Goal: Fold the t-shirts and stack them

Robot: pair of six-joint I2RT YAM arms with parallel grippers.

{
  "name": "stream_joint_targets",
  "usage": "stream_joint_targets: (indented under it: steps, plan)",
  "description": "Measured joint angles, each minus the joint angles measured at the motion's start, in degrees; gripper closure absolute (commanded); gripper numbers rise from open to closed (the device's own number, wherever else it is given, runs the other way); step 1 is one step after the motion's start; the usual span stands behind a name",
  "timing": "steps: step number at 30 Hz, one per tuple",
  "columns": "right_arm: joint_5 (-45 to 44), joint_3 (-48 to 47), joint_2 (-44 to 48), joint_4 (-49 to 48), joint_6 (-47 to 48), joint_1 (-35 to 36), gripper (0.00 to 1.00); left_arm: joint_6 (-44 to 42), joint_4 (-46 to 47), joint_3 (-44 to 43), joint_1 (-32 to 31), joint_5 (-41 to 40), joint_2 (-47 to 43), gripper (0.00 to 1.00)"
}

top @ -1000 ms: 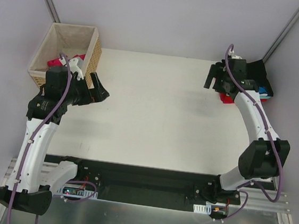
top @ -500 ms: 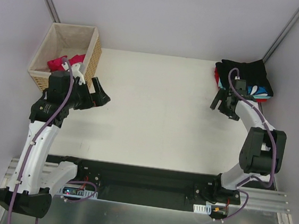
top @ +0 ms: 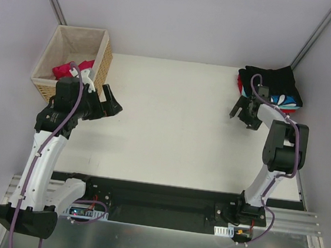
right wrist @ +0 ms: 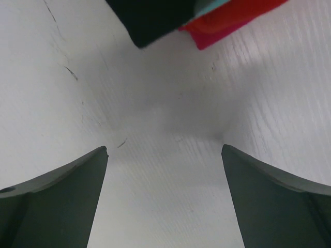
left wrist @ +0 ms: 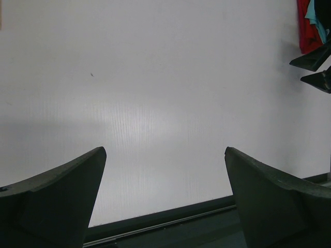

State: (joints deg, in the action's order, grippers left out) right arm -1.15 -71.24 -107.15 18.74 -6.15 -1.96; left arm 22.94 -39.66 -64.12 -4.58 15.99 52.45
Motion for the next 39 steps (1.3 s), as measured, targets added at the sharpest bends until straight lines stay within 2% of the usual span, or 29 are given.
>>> stream_joint_targets:
  steps: [17,39]
  plan:
    - [3.1,-19.5,-13.2,2.8,-0.1,-2.4,0.04,-1.5,0.4,-0.2,0.0,-1.5,2.4,0.01]
    - [4.5,-41.2,-26.1,13.7,-1.4,-4.1,0.04,-2.4,0.6,-2.3,0.0,-3.2,5.9,0.01]
